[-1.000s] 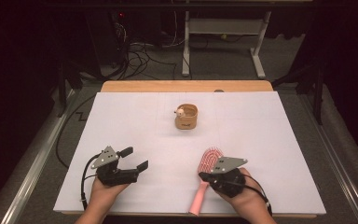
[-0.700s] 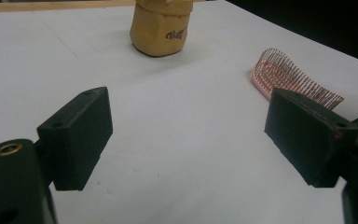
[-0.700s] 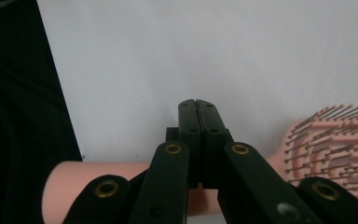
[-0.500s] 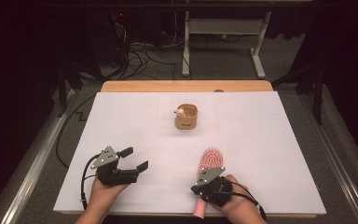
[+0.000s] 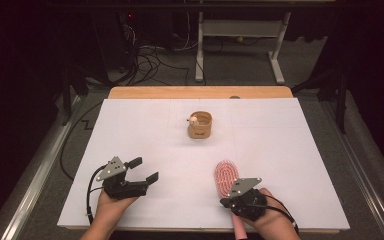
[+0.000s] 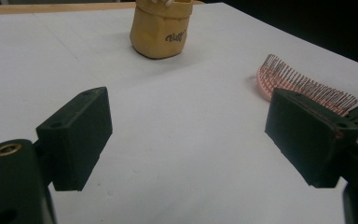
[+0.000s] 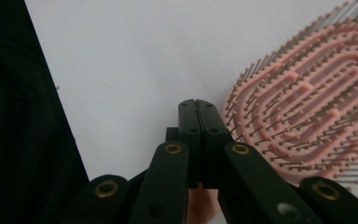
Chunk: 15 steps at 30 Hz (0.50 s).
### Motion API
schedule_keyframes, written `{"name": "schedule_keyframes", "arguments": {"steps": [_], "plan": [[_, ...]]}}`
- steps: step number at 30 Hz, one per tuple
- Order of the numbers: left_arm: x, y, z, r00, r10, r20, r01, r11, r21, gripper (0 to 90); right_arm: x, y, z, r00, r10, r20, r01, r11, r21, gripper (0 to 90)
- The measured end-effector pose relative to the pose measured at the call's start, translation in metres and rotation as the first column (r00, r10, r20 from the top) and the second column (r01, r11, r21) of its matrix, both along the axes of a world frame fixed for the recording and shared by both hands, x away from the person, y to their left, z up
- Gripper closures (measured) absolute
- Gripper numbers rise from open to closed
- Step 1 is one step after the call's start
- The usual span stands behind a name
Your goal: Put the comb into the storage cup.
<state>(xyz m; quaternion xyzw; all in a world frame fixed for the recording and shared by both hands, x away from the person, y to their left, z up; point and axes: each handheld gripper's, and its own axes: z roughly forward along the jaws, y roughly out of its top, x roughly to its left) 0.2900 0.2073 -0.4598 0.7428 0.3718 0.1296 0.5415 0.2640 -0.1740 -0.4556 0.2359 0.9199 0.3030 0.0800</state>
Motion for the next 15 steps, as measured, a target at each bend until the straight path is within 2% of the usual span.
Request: {"name": "schedule_keyframes", "arguments": {"steps": [3, 15], "plan": [[0.000, 0.000, 0.000, 1.0000, 0.001, -0.001, -0.001, 1.0000, -0.001, 15.6, 0.002, -0.010, 0.001, 0.9997, -0.023, -0.001, 0.023, 1.000, -0.009, 90.0], [0.000, 0.001, 0.000, 1.0000, 0.003, 0.004, -0.003, 1.0000, -0.002, 15.5, 0.006, -0.026, 0.003, 0.9980, -0.062, 0.014, 0.063, 0.998, -0.028, 90.0]]}}
